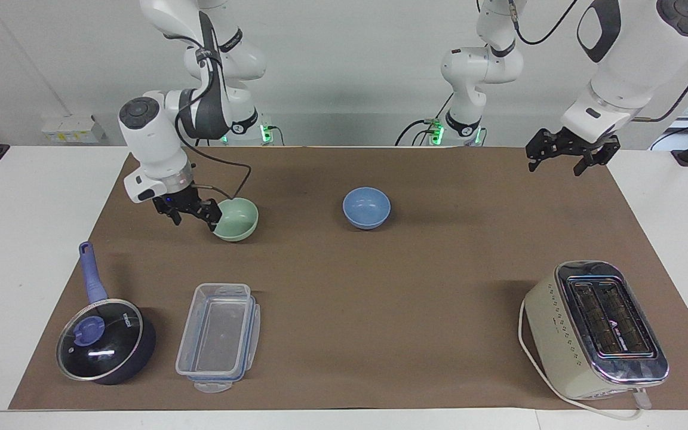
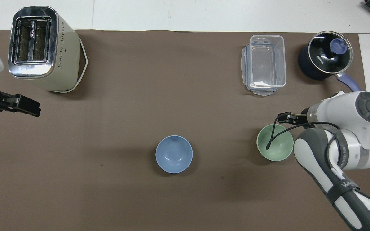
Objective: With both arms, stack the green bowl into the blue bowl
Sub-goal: 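Grasp the green bowl rim with the right gripper while the left gripper rests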
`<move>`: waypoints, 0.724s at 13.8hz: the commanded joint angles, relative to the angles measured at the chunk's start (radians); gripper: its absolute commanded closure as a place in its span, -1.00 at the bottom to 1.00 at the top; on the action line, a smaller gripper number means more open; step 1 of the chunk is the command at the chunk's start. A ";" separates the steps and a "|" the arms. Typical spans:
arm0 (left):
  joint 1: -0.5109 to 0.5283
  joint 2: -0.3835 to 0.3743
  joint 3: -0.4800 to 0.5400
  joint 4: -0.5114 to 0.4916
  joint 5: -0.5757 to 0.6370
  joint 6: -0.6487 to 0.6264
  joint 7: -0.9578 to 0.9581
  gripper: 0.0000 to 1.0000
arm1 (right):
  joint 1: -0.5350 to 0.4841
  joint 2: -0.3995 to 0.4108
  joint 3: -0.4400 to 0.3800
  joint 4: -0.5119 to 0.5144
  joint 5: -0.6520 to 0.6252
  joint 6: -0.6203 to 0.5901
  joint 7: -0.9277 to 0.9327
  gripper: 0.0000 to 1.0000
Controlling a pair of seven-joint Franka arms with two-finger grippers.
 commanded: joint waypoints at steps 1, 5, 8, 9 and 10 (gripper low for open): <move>0.011 0.003 -0.008 0.004 0.000 -0.018 -0.006 -1.00 | -0.001 -0.013 0.001 -0.062 0.002 0.040 -0.106 -1.00; 0.023 0.005 -0.008 -0.001 -0.032 0.060 -0.079 -1.00 | -0.001 -0.023 0.001 -0.073 0.002 0.013 -0.215 -1.00; 0.025 0.005 -0.008 -0.001 -0.032 0.048 -0.075 -1.00 | -0.003 -0.030 0.001 -0.075 0.004 -0.027 -0.272 -1.00; 0.025 0.005 -0.008 -0.001 -0.032 0.050 -0.075 -1.00 | -0.004 -0.033 0.001 -0.087 0.004 -0.025 -0.287 -1.00; 0.025 0.005 -0.008 -0.001 -0.032 0.051 -0.075 -1.00 | -0.003 -0.044 0.001 -0.099 0.004 -0.025 -0.291 -1.00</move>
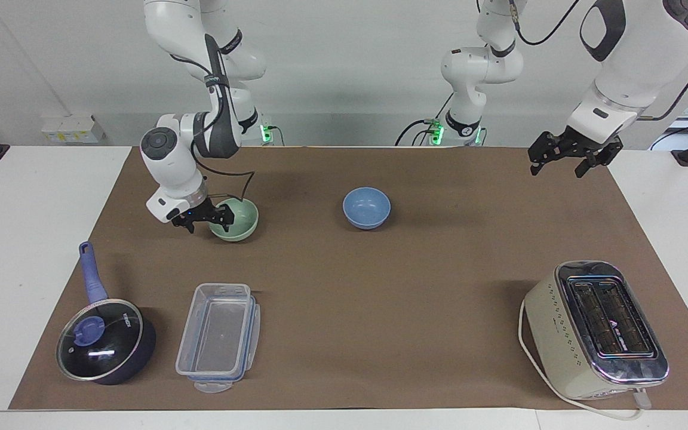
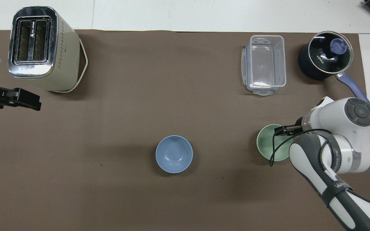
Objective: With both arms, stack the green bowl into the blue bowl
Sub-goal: 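Grasp the green bowl rim with the right gripper while the left gripper rests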
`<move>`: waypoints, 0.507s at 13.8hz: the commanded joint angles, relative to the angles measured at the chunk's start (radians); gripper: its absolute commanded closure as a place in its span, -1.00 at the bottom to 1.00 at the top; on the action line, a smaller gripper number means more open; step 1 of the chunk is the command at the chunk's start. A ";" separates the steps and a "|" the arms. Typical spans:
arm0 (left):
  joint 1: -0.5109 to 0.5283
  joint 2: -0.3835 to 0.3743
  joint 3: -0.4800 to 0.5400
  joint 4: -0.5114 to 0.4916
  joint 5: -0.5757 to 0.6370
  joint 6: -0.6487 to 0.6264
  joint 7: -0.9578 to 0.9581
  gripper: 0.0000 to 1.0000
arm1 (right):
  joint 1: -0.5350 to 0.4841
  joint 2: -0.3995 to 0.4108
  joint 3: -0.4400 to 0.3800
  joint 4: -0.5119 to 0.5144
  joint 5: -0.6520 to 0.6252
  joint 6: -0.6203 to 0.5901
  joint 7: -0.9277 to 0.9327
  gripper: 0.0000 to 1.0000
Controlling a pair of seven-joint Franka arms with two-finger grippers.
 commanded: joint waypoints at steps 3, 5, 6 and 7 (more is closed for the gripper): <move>0.017 0.001 -0.009 0.000 -0.013 0.009 -0.009 -1.00 | -0.004 -0.052 0.001 -0.059 0.004 -0.007 -0.040 -0.56; 0.017 0.001 -0.009 0.000 -0.013 0.009 -0.009 -1.00 | -0.003 -0.064 0.001 -0.080 0.004 -0.007 -0.065 0.00; 0.017 0.001 -0.009 0.000 -0.013 0.009 -0.009 -1.00 | -0.003 -0.064 0.001 -0.080 0.004 -0.012 -0.080 0.36; 0.017 0.001 -0.009 0.000 -0.013 0.009 -0.009 -1.00 | -0.003 -0.064 0.001 -0.079 0.004 -0.030 -0.085 0.67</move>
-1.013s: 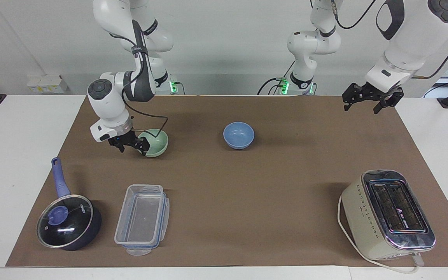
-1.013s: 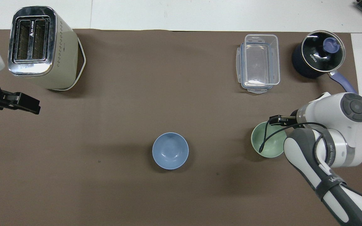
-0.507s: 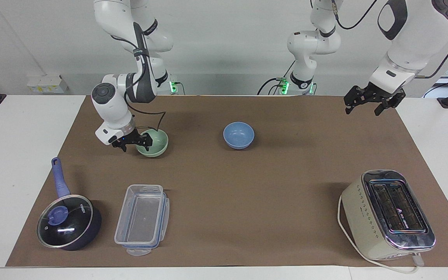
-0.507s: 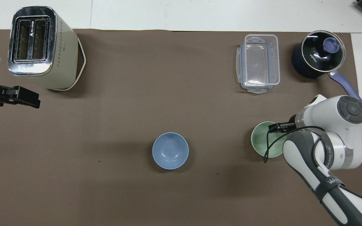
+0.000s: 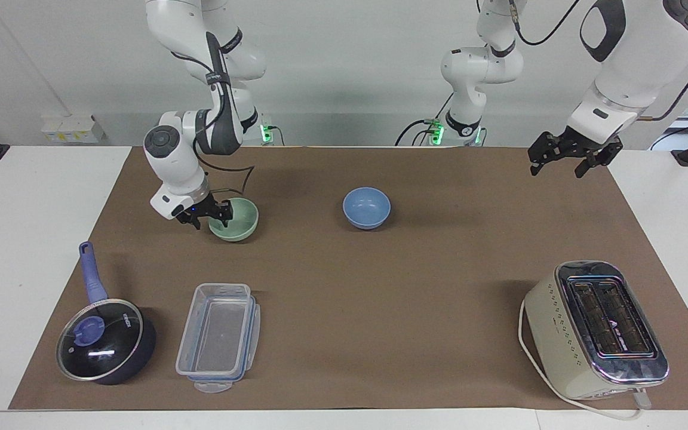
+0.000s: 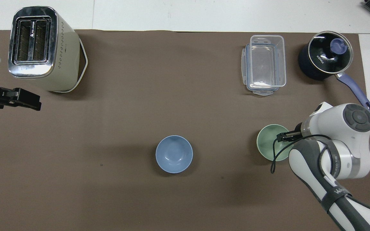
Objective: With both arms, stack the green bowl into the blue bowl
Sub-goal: 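Carry the green bowl with the right gripper over the blue bowl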
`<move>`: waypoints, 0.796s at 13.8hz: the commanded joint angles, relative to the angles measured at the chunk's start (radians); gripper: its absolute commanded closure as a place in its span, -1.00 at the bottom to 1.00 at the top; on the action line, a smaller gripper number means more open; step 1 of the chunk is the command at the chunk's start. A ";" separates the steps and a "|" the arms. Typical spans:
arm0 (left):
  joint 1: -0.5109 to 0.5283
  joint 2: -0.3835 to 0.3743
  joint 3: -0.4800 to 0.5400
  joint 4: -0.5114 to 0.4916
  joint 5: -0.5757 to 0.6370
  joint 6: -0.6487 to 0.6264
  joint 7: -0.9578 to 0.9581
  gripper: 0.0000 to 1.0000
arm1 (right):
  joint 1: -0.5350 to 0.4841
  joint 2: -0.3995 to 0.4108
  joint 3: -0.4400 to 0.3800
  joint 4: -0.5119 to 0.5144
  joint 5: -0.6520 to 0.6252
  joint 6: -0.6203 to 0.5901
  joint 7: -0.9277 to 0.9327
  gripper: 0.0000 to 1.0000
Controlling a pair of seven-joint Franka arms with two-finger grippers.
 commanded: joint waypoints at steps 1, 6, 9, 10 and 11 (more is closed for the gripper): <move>0.017 0.001 -0.009 0.000 -0.012 0.009 -0.008 -1.00 | -0.004 -0.033 0.003 -0.025 0.004 -0.036 -0.040 0.88; 0.017 0.001 -0.009 0.000 -0.012 0.009 -0.008 -1.00 | 0.004 -0.049 0.012 0.018 0.005 -0.111 -0.032 1.00; 0.017 0.001 -0.009 0.000 -0.012 0.009 -0.008 -1.00 | 0.034 -0.078 0.014 0.063 0.045 -0.177 -0.024 1.00; 0.017 0.001 -0.009 0.000 -0.012 0.009 -0.008 -1.00 | 0.060 -0.085 0.014 0.073 0.079 -0.186 -0.014 1.00; 0.017 0.001 -0.009 0.000 -0.012 0.009 -0.008 -1.00 | 0.088 -0.089 0.014 0.086 0.084 -0.188 0.009 1.00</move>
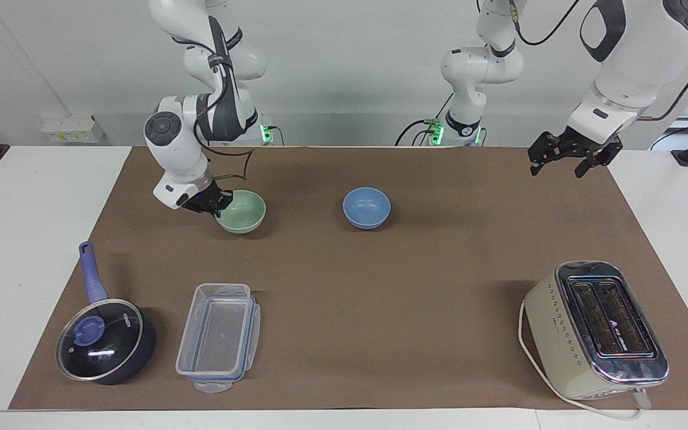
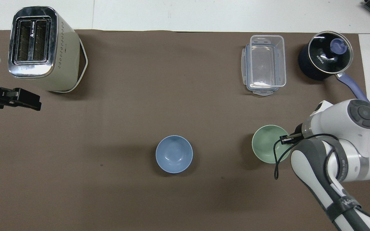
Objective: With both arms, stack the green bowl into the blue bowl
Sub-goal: 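Carry the green bowl with the right gripper over the blue bowl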
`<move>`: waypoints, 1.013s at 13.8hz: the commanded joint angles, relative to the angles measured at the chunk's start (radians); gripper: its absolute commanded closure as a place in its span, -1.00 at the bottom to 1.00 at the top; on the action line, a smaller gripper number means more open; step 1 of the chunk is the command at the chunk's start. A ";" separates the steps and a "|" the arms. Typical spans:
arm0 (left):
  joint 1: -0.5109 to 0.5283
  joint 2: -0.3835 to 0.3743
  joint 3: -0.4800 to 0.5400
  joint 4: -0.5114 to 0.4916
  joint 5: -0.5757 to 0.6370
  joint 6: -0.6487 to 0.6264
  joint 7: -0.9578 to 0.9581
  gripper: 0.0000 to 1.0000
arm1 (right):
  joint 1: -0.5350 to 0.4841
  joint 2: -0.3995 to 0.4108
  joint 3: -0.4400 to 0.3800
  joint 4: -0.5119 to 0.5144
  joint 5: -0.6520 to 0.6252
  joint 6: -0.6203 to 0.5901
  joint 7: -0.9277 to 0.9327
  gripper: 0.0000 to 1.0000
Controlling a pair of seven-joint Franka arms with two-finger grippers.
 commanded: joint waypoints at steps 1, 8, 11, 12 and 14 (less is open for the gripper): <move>0.016 0.001 -0.009 0.000 -0.012 0.009 -0.008 -1.00 | 0.081 -0.021 0.000 0.032 0.034 -0.030 0.072 1.00; 0.016 0.001 -0.009 0.000 -0.012 0.009 -0.008 -1.00 | 0.374 -0.012 0.005 0.104 0.046 -0.015 0.528 1.00; 0.016 0.001 -0.009 0.000 -0.012 0.009 -0.008 -1.00 | 0.450 0.009 0.008 0.099 0.154 -0.004 0.634 1.00; 0.016 0.001 -0.009 0.000 -0.012 0.009 -0.008 -1.00 | 0.461 0.006 0.008 0.095 0.155 -0.001 0.659 1.00; 0.016 0.001 -0.009 0.000 -0.012 0.009 -0.008 -1.00 | 0.492 0.005 0.010 0.095 0.215 0.000 0.691 1.00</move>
